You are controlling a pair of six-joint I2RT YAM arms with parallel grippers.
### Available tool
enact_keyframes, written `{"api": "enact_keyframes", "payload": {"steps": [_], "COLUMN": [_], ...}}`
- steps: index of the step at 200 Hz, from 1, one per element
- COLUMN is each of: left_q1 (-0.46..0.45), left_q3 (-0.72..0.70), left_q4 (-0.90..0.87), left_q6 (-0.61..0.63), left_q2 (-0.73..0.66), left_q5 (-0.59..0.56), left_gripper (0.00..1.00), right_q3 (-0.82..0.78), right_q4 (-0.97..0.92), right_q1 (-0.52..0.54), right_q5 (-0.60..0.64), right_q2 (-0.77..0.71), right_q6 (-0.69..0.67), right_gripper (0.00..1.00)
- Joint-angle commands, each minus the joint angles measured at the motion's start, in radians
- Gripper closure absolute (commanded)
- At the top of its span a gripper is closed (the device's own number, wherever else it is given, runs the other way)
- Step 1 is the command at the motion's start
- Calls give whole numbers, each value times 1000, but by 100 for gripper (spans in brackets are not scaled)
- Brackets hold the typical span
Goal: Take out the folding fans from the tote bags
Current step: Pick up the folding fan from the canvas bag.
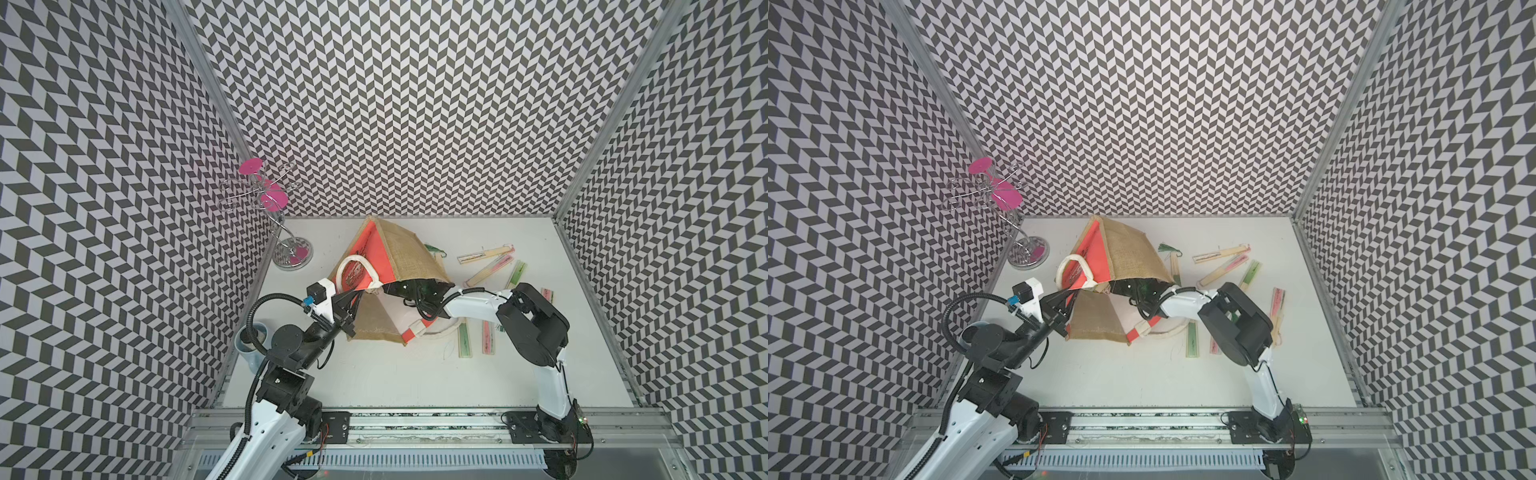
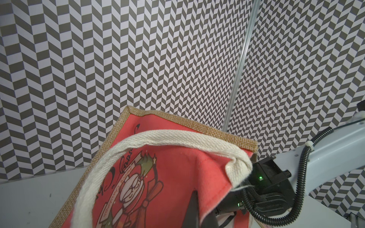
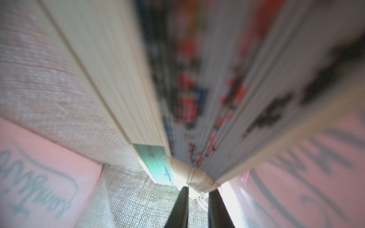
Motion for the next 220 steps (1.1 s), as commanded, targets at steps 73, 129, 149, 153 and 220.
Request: {"api": "enact_keyframes", "payload": {"steps": [73,129,149,153,220], "left_q1": [-1,-1,-1,-1,-1], "left_q3": [8,3,6,8,10], "left_q4": [13,20,19,19,12], "left_q6": [-33,-35,-34,-34,-35], "left_q2": [-16,-16,-21,-21,-22], "left_q5": [-17,-6,-1,0,16], "left_gripper": [100,100,100,100,100], "right_q3": [-47,-42,19,14,39], "right_q4": [324,446,296,312,428], "right_q1": [-43,-49,-54,-56,-62], "right_q5": [-116,-148,-113,-123,-168], "right_q2": [-10,36,66,71,118], "right_q6": [60,86,122,129,141], "right_gripper": [70,67,58,58,57]}}
